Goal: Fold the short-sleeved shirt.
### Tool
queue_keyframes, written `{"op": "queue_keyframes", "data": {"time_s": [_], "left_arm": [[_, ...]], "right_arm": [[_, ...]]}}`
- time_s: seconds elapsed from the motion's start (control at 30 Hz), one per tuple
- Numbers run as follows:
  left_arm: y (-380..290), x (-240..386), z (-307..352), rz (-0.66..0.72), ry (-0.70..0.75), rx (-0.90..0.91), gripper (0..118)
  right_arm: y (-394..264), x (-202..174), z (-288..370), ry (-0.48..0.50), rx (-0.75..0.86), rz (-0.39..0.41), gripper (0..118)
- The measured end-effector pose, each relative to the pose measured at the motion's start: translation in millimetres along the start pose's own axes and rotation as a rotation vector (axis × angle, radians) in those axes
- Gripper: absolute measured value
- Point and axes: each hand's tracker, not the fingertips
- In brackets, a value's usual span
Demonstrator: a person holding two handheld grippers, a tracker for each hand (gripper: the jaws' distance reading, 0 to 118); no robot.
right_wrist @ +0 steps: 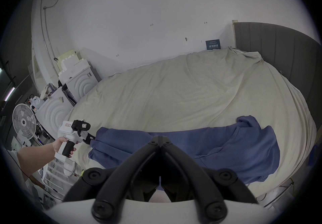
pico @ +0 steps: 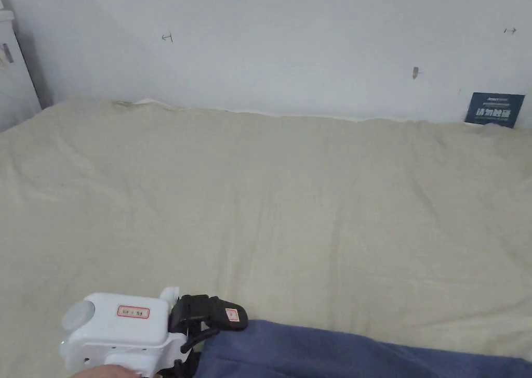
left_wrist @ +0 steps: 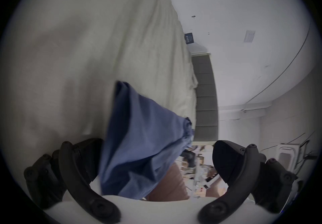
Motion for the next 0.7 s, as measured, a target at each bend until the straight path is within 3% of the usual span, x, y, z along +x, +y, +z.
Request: {"op": "queue_keyframes", "data": {"time_s": [0.13, 0.23, 0.3, 0.33, 0.47, 0.5, 0.53, 0.6, 0.7], "left_arm": [[-0.4, 10.7, -4.9, -0.125, 0.067, -0.047, 118], [2.8, 16.9, -2.6, -0.108, 0.107, -0.071, 118], [0.7, 23.9, -3.5, -0.175, 0.168, -0.063, 112], [-0.1, 26.2, -4.6, -0.198, 0.198, -0.062, 106], [-16.1, 34.9, 3.6, -0.225, 0.357, -0.018, 46], [-13.5, 32.8, 8.7, -0.223, 0.412, -0.001, 46], [-12.9, 28.9, 11.9, -0.226, 0.478, 0.001, 14], [-16.2, 25.4, 12.4, -0.120, 0.334, 0.007, 11], [-18.8, 40.5, 5.9, -0.241, 0.492, 0.013, 11]], "right_arm": [[0.4, -4.4, -6.3, 0.006, -0.014, 0.001, 0], [-0.9, -0.2, -10.7, 0.017, -0.031, 0.002, 0], [-3.2, -1.9, -13.6, 0.019, -0.041, 0.012, 0], [-3.1, -2.5, -14.7, 0.019, -0.047, 0.020, 0], [-5.6, -1.8, -16.5, 0.036, -0.062, 0.020, 0], [-6.1, -1.2, -16.5, 0.042, -0.064, 0.018, 0], [-6.6, -1.3, -16.2, 0.046, -0.064, 0.017, 0], [-7.3, -1.8, -15.6, 0.050, -0.066, 0.020, 0], [-7.8, -0.7, -14.3, 0.048, -0.067, 0.021, 0]]}}
